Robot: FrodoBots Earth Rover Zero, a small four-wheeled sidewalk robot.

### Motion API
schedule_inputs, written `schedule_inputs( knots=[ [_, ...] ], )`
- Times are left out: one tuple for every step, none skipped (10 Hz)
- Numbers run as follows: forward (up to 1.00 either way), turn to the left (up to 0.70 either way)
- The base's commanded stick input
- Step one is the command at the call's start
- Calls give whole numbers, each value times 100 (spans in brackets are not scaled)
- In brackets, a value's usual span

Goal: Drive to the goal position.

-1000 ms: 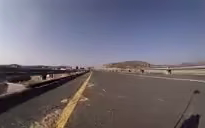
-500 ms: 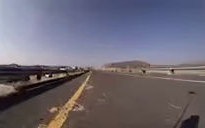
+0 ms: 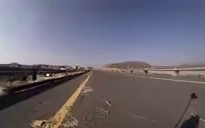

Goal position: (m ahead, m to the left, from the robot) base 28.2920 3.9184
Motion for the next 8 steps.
schedule_inputs(
  knots=[
    [85,0],
    [85,0],
    [85,0],
    [85,0],
    [85,0],
    [85,0],
    [85,0],
    [85,0]
  ],
)
